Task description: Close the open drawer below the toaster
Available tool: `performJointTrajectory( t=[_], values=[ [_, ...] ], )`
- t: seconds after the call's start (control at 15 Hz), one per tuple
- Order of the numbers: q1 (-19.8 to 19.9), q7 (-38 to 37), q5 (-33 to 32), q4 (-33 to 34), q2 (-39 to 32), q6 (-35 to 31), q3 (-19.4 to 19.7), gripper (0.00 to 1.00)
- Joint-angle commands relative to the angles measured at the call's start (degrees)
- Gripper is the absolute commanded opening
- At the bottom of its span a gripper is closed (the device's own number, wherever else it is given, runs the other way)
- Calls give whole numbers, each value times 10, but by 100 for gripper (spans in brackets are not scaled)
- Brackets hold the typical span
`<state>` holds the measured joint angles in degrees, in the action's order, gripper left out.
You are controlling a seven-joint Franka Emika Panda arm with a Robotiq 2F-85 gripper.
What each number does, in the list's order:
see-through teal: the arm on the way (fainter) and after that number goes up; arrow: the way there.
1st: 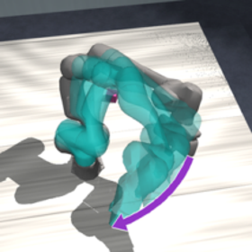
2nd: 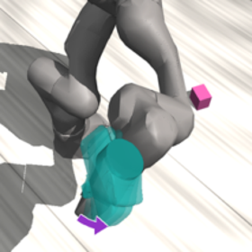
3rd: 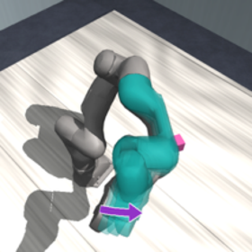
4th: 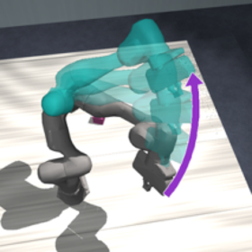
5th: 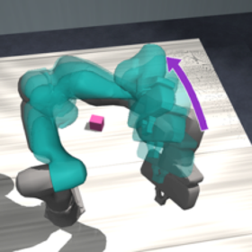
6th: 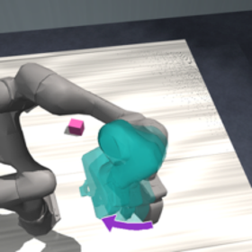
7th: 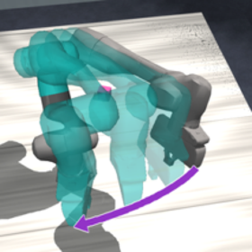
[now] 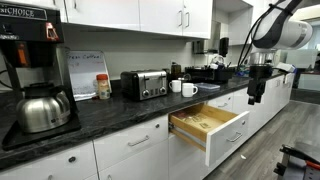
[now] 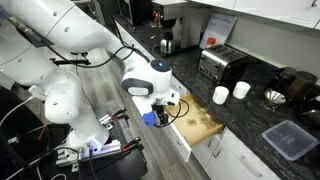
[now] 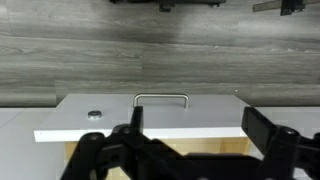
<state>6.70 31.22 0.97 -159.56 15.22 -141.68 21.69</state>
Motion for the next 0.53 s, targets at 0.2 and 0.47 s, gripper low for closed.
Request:
performJointTrajectory(
  t=[0.2,0.47],
  values=[
    [13,11,5,1,-35,-14,-15,100],
    [13,11,5,2,-35,-15,-15,100]
  ],
)
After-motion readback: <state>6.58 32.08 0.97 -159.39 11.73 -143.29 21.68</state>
